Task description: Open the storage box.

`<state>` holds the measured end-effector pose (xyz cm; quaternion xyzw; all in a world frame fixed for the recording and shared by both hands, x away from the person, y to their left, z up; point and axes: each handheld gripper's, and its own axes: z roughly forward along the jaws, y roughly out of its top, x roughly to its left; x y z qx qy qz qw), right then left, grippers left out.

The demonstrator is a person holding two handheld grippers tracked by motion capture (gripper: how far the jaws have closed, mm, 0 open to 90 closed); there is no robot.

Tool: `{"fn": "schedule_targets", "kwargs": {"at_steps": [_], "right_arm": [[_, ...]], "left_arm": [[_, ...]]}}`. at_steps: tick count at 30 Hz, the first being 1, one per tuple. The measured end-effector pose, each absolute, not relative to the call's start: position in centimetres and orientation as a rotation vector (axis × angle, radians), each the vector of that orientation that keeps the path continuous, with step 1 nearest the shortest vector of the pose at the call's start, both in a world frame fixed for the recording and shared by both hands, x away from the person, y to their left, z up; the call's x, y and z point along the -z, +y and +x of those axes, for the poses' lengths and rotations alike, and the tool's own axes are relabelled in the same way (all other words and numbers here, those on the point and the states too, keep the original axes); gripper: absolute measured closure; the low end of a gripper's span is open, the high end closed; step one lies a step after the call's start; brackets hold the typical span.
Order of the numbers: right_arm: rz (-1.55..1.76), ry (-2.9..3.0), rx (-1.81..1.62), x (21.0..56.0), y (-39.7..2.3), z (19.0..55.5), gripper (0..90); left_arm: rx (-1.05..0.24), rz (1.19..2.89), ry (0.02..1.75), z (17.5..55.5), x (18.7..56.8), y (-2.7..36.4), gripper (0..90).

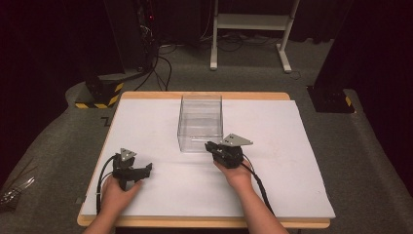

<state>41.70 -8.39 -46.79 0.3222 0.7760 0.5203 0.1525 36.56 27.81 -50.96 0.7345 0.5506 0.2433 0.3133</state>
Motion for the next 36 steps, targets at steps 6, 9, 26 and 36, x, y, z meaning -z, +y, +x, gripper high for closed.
{"fn": "schedule_targets", "kwargs": {"at_steps": [6, 9, 26, 36], "right_arm": [[0.917, 2.224, -1.504, 46.9, -8.7, 40.8, 81.9], [0.903, 2.228, -1.503, 46.9, -8.8, 40.8, 80.7], [0.876, 2.267, -1.539, 46.7, -8.5, 41.6, 79.3], [0.844, 2.277, -1.557, 46.8, -9.2, 40.8, 83.1]], "left_arm": [[-0.642, 1.937, 1.452, 36.6, 51.0, 27.8, 11.0], [-0.642, 1.937, 1.452, 36.6, 51.0, 27.8, 11.0], [-0.640, 1.939, 1.454, 36.6, 50.9, 27.8, 11.0], [-0.640, 1.939, 1.453, 36.6, 50.9, 27.8, 11.0]]}}
